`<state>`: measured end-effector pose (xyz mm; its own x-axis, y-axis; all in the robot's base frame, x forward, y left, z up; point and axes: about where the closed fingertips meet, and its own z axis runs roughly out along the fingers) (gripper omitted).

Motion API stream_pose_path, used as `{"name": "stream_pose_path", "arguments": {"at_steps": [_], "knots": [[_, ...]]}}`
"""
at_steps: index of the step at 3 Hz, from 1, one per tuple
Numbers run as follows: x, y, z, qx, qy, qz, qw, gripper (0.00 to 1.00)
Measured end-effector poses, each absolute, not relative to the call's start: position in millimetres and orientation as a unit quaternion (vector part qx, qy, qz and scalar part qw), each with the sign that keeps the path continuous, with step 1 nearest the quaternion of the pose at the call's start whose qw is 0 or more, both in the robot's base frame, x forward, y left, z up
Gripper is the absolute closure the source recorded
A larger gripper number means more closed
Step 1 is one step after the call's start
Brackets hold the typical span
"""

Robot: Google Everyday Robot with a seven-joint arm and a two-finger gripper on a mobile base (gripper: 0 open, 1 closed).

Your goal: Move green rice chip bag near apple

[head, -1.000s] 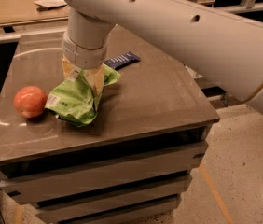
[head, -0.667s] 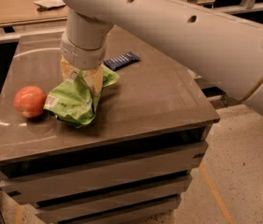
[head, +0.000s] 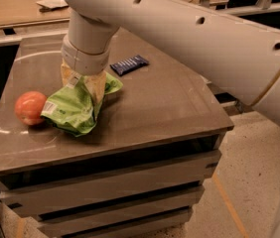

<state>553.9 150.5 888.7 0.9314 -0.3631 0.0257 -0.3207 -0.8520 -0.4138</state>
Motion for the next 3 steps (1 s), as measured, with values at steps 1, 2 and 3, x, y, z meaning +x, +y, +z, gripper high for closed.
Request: {"name": "stream_pose_path", "arguments": {"at_steps": [1,2,3], "knots": [[551,156,882,-0.961,0.177,-0.044,0.208,0.35],[549,162,874,-0.962,0.175,-0.038,0.208,0.12],[548,161,866,-0.963,0.178,-0.042,0.2,0.0]]}}
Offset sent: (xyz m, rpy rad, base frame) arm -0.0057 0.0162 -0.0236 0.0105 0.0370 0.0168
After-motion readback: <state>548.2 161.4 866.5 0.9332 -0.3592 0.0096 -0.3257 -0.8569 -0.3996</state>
